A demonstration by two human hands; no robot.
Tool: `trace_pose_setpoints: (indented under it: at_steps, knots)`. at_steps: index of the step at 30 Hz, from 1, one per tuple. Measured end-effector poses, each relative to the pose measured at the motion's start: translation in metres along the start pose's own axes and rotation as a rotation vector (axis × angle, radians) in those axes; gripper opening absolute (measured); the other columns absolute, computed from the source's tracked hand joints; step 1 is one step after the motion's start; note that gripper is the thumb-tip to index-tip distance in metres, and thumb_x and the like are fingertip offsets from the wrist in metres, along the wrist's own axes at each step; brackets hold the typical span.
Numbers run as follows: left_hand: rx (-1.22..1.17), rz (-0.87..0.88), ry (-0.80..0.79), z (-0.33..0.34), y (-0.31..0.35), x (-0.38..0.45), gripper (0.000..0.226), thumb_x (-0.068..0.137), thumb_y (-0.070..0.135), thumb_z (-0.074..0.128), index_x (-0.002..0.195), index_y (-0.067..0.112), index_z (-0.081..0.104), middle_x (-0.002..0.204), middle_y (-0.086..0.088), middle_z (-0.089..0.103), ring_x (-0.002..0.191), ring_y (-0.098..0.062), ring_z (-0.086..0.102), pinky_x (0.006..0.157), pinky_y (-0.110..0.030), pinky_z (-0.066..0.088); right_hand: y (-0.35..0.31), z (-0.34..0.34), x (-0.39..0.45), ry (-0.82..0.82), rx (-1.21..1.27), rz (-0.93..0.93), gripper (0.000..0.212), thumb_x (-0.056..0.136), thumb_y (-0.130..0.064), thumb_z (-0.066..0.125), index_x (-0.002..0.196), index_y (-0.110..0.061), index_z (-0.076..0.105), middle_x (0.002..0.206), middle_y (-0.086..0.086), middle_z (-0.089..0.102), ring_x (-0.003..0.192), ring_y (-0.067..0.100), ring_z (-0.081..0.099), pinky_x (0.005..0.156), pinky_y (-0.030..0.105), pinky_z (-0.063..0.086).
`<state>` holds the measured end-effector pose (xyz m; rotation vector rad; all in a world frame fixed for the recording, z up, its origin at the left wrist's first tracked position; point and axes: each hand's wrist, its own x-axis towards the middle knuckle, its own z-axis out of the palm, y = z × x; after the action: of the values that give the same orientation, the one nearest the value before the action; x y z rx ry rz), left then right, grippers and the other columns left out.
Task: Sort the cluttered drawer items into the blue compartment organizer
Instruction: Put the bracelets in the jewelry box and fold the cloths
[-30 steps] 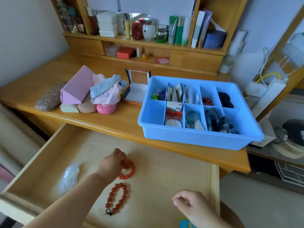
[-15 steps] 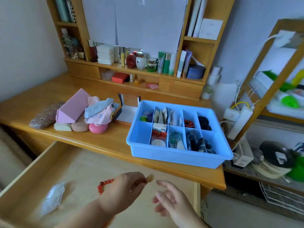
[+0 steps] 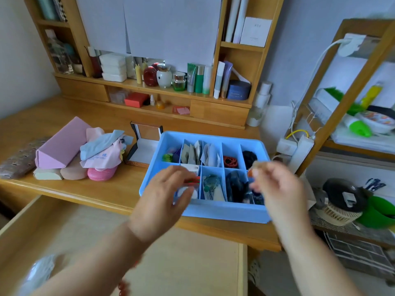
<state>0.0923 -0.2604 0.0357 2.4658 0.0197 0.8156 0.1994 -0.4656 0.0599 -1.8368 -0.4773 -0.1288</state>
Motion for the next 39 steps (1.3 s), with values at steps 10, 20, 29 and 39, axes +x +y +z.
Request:
trace_pose_setpoints:
  at_steps: [10,20,29,39]
  knots:
    - [0.446,-0.132,-0.181,0.014,-0.014,0.01,0.05,0.094,0.045,0.022,0.116,0.021,0.06,0.112,0.006,0.064,0.107,-0.016,0.057,0.091,-0.032,0.046,0.057,0.009,0.13,-0.322,-1.071,0.103,0.027,0.091,-0.027,0.046,0.075,-0.022,0.066,0.082,0.002,0.065,0.079,0.028,0.058,0.058,0.028,0.038]
    - [0.126,0.189,0.036,0.009,0.0,-0.054,0.023,0.09,0.013,0.055,0.11,0.003,0.063,0.11,-0.012,0.058,0.103,-0.027,0.054,0.092,-0.034,0.041,0.012,-0.017,-0.006,-0.024,-0.493,-0.481,0.017,0.089,-0.024,0.053,0.096,-0.018,0.067,0.087,-0.007,0.058,0.07,0.011,0.052,0.065,0.023,0.04]
    - [0.078,-0.303,-0.431,0.037,-0.017,-0.195,0.019,0.09,0.015,0.055,0.102,0.02,0.069,0.099,0.007,0.063,0.095,-0.012,0.059,0.083,-0.026,0.047,0.072,0.059,-0.194,-1.156,-1.145,0.062,0.047,0.092,-0.046,0.05,0.126,-0.014,0.044,0.115,0.009,0.059,0.102,0.032,0.058,0.07,0.035,0.04]
    - [0.036,-0.419,-0.704,0.05,-0.011,-0.2,0.023,0.09,0.026,0.051,0.11,0.026,0.063,0.102,0.009,0.061,0.091,-0.008,0.056,0.078,-0.017,0.042,0.084,0.058,-0.158,-0.791,-0.451,0.435,0.04,0.082,-0.025,0.06,0.116,-0.043,0.05,0.105,-0.004,0.059,0.084,0.014,0.062,0.067,0.027,0.053]
